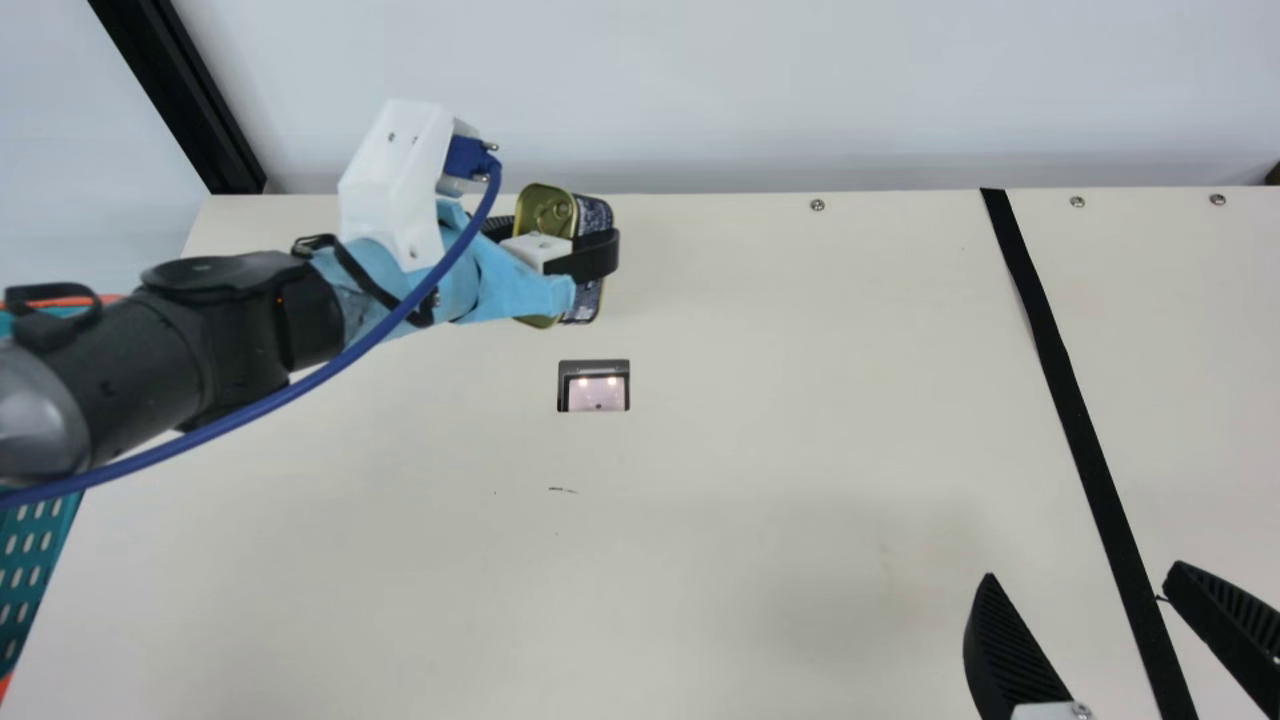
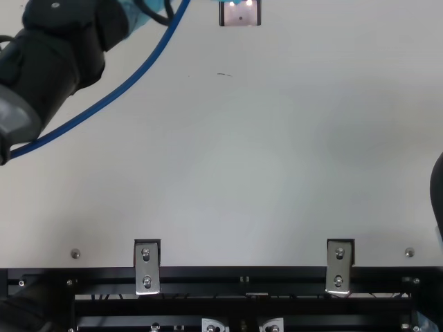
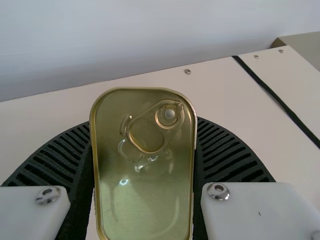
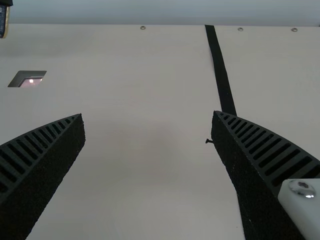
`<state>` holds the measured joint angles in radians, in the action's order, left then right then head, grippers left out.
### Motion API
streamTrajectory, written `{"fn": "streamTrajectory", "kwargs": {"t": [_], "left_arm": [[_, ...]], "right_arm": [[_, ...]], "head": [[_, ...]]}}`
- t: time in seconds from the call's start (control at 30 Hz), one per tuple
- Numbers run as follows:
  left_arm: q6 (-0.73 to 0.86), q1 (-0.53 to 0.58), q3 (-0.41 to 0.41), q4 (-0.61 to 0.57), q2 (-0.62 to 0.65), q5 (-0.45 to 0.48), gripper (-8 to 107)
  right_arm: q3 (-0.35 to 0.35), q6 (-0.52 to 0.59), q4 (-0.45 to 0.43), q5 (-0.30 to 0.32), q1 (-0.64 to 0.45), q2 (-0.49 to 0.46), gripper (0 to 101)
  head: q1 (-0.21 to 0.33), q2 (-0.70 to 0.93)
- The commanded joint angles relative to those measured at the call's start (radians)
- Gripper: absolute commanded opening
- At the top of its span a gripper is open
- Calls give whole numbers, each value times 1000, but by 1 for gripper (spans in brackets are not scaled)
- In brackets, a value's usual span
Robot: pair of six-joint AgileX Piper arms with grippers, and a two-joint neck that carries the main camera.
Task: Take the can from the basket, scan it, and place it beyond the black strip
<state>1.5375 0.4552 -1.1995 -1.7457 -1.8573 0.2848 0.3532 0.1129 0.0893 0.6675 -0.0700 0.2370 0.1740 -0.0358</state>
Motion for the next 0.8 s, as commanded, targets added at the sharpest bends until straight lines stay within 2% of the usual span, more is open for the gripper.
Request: {"fn": "streamTrajectory", "kwargs": {"t": [0.0, 0.33, 0.77], "left_arm": [[-7, 8, -17, 1, -12, 0, 10], [-30, 52, -78, 1, -76, -2, 10], [-32, 70, -97, 1, -120, -12, 10]], "right_arm": [[0, 0, 0, 0, 0, 0, 101], [0, 0, 0, 0, 0, 0, 101], [0, 0, 0, 0, 0, 0, 101]], "head": [[10, 0], [10, 0], [10, 0]]}}
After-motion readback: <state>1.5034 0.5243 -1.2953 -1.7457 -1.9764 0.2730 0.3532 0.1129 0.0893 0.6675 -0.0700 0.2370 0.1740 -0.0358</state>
